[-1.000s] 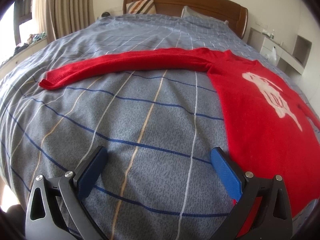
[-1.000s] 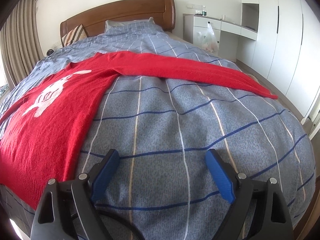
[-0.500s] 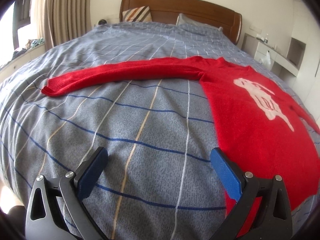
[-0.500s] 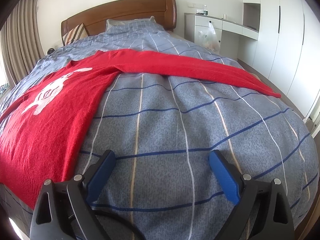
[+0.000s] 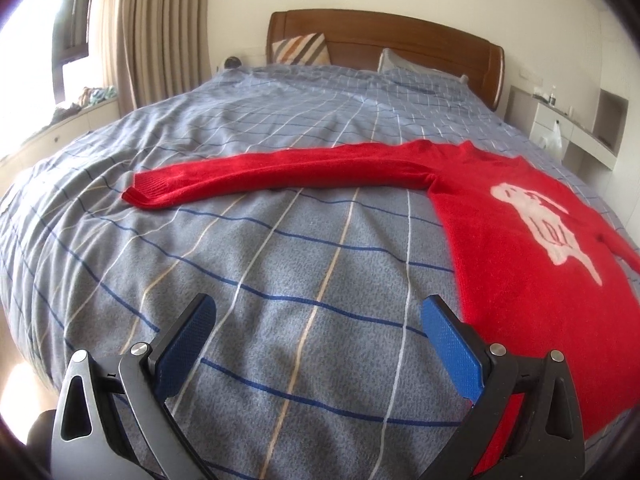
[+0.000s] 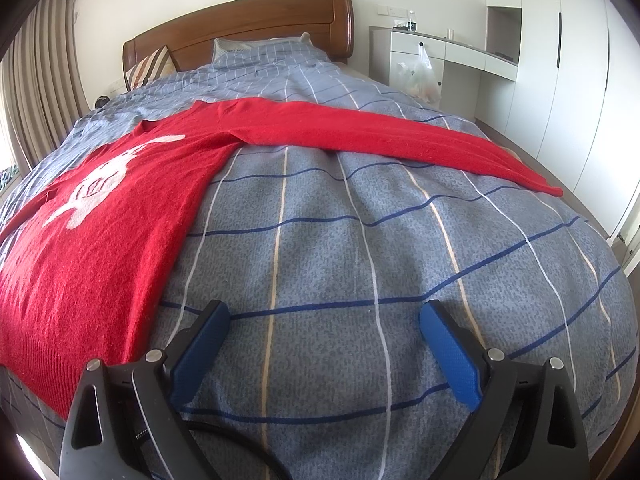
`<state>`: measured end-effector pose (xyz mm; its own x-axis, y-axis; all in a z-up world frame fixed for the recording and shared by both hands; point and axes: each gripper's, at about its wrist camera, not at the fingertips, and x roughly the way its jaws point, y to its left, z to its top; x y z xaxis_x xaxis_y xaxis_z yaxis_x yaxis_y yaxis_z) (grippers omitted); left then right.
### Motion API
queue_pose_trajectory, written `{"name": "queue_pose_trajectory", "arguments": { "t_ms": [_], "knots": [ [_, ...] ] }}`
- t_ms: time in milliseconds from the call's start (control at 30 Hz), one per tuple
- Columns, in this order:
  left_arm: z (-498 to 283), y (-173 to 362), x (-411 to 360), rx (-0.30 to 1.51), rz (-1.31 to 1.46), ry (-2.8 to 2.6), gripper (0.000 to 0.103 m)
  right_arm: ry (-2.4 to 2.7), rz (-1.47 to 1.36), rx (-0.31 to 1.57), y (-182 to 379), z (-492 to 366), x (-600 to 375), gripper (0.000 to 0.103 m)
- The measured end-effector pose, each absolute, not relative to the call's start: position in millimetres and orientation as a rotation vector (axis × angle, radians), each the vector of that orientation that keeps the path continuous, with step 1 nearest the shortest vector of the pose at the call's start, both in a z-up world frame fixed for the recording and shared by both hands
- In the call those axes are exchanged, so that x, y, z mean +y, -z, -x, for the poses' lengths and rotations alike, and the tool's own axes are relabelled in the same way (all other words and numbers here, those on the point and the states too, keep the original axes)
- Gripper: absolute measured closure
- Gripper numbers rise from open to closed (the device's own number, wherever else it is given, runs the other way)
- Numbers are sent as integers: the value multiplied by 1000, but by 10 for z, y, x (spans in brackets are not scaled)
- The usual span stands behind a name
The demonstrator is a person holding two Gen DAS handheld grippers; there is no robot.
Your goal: Fold small clothes
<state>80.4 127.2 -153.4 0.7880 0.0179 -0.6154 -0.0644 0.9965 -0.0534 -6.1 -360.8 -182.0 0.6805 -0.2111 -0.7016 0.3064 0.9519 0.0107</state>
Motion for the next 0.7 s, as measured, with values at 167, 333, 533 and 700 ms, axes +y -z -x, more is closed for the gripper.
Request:
{"name": "queue_pose_trajectory", "arguments": {
  "t_ms": [167, 333, 533, 700],
  "knots": [
    [-817, 1548, 1333, 666, 84, -69, 1, 292, -130, 769, 1822, 59, -3605, 7],
    [-806, 1549, 1358, 664, 87, -80, 1, 291, -131, 770, 1822, 60, -3605, 7],
    [-816, 1576, 1385, 676, 93, -92, 1, 291, -130, 769, 1822, 61, -3603, 7],
    [-814, 1575, 1408, 676, 97, -101, 1, 291, -130, 769, 1822, 61, -3603, 6]
  ]
}}
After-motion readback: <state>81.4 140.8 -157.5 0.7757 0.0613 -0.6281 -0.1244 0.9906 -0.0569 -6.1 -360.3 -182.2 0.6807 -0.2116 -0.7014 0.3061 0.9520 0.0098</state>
